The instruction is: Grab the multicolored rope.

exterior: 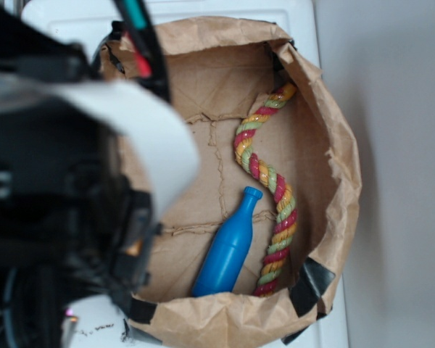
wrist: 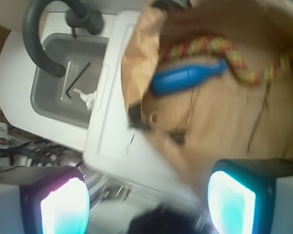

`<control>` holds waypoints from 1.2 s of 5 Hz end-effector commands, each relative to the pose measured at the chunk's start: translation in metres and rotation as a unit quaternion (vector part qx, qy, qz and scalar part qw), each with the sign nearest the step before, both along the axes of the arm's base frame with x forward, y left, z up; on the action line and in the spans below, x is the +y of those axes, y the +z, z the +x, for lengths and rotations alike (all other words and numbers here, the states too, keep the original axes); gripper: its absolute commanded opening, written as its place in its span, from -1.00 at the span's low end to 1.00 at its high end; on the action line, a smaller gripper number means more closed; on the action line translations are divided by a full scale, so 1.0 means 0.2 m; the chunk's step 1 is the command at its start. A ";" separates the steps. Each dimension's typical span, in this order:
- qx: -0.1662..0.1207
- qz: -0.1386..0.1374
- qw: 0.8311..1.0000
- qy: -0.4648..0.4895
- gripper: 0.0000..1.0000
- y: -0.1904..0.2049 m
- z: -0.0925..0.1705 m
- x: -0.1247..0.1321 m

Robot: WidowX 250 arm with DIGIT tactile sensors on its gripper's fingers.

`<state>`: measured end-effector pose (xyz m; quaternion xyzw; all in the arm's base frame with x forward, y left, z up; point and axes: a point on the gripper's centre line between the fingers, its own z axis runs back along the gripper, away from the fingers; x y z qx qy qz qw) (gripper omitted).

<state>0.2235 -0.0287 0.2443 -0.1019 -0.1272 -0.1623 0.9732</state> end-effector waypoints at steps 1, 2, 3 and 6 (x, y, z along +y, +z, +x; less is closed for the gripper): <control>-0.090 0.046 0.991 -0.092 1.00 -0.15 0.19 0.13; -0.054 0.065 0.994 -0.068 1.00 -0.30 0.30 0.29; -0.022 0.103 0.994 -0.034 1.00 -0.40 0.38 0.40; -0.015 0.106 0.993 -0.039 1.00 -0.46 0.40 0.45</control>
